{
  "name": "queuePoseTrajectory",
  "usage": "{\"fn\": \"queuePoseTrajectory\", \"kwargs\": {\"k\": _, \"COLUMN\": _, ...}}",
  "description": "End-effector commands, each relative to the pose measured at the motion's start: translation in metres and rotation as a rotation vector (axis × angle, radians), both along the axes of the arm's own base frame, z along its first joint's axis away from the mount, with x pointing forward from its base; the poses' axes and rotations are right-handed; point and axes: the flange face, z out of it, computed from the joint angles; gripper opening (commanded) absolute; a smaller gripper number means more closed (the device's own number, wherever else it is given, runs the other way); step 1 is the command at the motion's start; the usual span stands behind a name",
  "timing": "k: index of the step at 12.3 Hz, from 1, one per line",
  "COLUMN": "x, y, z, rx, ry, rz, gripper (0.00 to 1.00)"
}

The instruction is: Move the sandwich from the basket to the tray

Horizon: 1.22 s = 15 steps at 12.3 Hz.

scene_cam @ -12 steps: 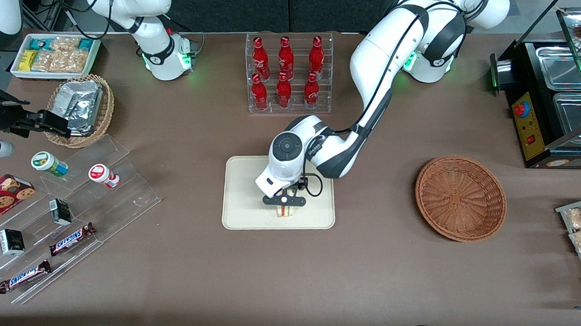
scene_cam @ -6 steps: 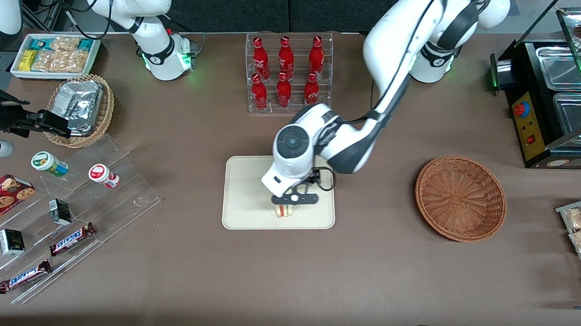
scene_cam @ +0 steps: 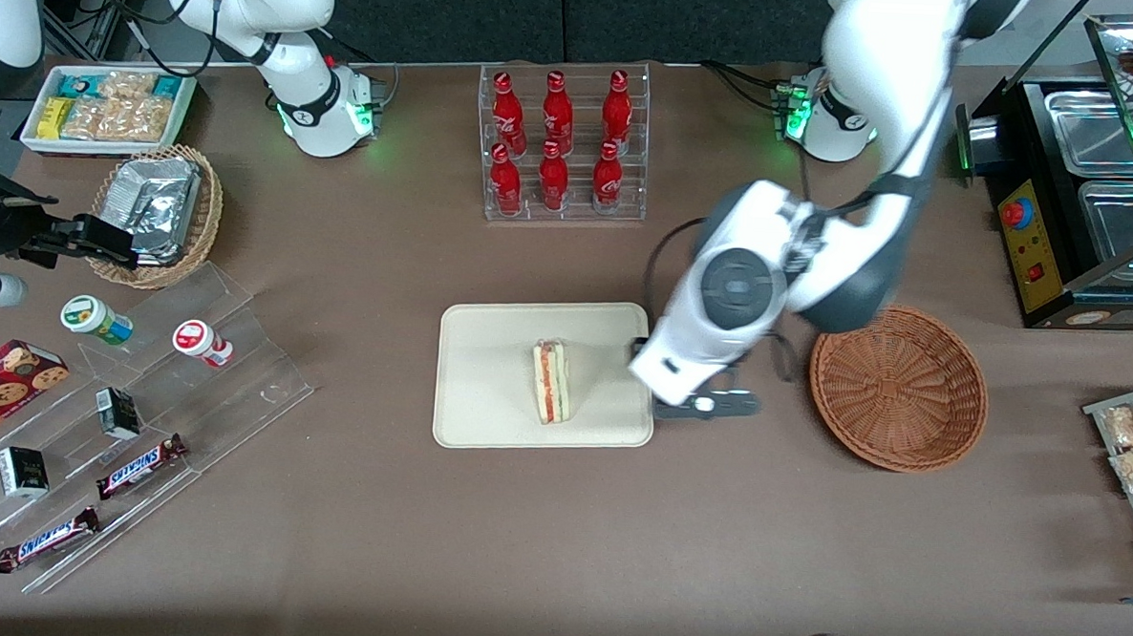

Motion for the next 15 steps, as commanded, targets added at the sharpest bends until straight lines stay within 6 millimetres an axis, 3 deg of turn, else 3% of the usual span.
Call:
{"fn": "queuePoseTrajectory", "kwargs": {"k": 1, "x": -0.020, "y": 0.079, "z": 0.015, "rx": -0.025, "ry": 0.010, "rz": -0.051, "gripper": 1.00}}
{"fn": "queuePoseTrajectory", "kwargs": {"k": 5, "x": -0.035, "y": 0.198, "z": 0.025, "rx": -0.047, "ry": -0.005, "rz": -0.099, "gripper": 1.00}}
{"fn": "queuePoseTrajectory", "kwargs": {"k": 7, "x": -0.045, "y": 0.242, "z": 0.057, "rx": -0.053, "ry": -0.043, "rz": -0.084, "gripper": 1.00}}
{"fn": "queuePoseTrajectory", "kwargs": {"k": 10, "x": -0.065, "y": 0.283, "z": 0.112, "rx": -0.046, "ry": -0.078, "rz": -0.023, "gripper": 1.00}}
{"fn": "queuePoseTrajectory", "kwargs": {"k": 15, "x": -0.075, "y": 0.293, "z": 0.166, "rx": -0.032, "ry": -0.075, "rz": -0.033, "gripper": 1.00}}
